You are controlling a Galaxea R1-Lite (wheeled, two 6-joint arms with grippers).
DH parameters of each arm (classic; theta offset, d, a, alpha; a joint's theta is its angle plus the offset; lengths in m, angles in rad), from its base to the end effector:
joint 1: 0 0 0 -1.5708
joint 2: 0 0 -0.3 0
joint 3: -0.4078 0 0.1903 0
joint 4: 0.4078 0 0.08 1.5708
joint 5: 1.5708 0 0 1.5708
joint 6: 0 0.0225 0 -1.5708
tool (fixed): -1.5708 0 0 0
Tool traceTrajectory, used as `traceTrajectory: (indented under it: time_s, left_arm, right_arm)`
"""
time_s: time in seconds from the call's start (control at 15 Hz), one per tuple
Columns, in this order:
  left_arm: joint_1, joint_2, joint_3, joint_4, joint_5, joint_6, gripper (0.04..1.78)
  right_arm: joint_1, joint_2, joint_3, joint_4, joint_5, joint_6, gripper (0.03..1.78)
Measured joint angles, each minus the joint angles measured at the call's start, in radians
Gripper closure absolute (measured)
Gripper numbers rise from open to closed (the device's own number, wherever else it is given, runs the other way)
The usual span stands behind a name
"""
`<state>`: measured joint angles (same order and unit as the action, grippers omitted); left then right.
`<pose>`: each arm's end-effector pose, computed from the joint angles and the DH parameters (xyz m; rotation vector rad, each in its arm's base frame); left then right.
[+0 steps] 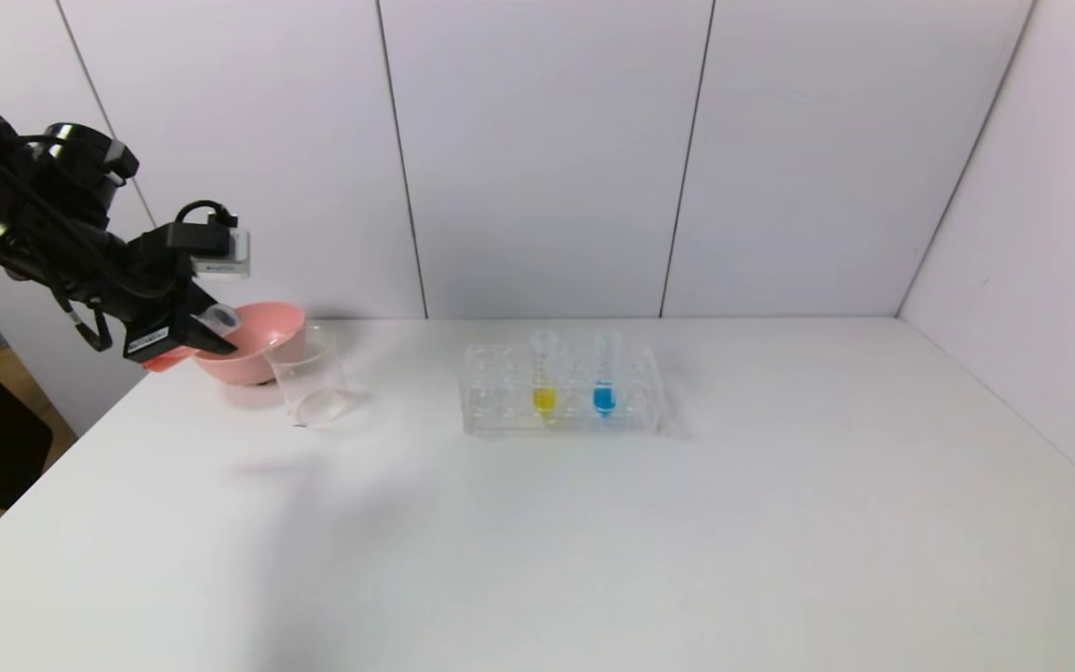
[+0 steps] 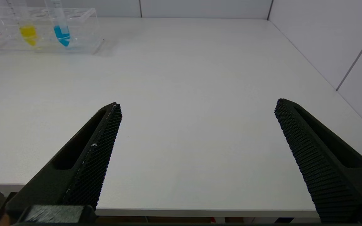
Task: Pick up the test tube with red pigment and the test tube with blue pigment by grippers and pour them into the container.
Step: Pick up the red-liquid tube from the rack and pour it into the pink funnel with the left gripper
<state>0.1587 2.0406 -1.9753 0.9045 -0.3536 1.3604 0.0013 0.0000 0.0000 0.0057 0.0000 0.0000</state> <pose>0.3688 0.0511 0.2480 1.0063 0.6456 -0.7635 -0.0228 0.0000 0.0749 0.0000 0.0057 0.0013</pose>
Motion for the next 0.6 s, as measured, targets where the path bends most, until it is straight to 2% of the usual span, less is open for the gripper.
traceTrajectory:
  time_s: [0.6]
  left_arm:
    - [-0.011, 0.003, -0.026, 0.021, 0.094, 0.000, 1.35]
  right_arm:
    - [0.000, 0.000, 0.000, 0.000, 0.000, 0.000, 0.04]
